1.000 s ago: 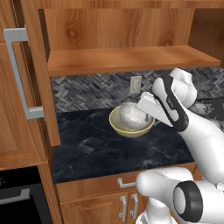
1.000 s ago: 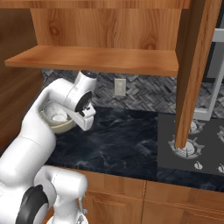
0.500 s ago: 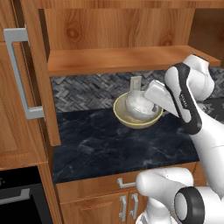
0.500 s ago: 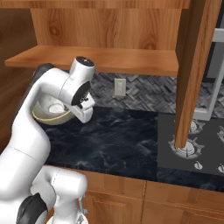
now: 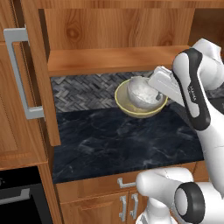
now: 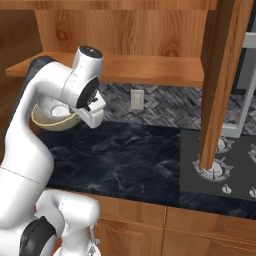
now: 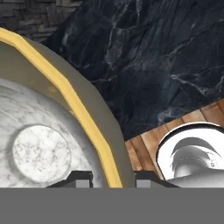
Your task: Pick up the bowls on the counter and stack them on top of one another in the open cabinet. Place the smaller bowl on top of the larger bowl.
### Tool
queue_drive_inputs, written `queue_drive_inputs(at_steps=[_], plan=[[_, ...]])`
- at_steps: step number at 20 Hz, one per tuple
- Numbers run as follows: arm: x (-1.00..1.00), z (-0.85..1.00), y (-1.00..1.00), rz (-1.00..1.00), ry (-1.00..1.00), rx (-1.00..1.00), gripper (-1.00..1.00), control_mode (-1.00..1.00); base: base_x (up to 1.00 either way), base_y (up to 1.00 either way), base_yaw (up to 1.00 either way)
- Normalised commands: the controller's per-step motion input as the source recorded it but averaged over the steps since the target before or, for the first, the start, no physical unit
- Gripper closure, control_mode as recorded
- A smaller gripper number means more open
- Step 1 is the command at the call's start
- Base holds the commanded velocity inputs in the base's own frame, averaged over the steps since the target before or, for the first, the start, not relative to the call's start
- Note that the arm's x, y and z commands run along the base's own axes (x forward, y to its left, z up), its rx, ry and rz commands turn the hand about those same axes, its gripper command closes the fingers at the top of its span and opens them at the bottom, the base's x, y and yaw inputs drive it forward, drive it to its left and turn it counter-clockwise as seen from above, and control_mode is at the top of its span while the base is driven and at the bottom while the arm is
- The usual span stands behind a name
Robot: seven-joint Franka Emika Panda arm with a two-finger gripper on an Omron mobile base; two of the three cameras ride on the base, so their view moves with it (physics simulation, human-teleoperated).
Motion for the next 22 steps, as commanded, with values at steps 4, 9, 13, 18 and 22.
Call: queue_drive_inputs(at_steps=[4,9,13,18,22], plan=[[0.00,0.44,-0.01,-0.03,-0.01,0.00,1.00,-1.00,0.00,0.00,0.00],[0.00,0.34,-0.02,-0.05,-0.02,0.00,1.00,-1.00,0.00,0.00,0.00],[-0.13,0.01,-0.17,0.00,-0.07,0.04,1.00,-1.00,0.00,0.00,0.00],[-0.05,0.14,-0.05,-0.06,-0.15,0.08,1.00,-1.00,0.00,0.00,0.00],[0.00,0.32,0.00,-0.11,-0.14,0.06,1.00,-1.00,0.00,0.00,0.00]])
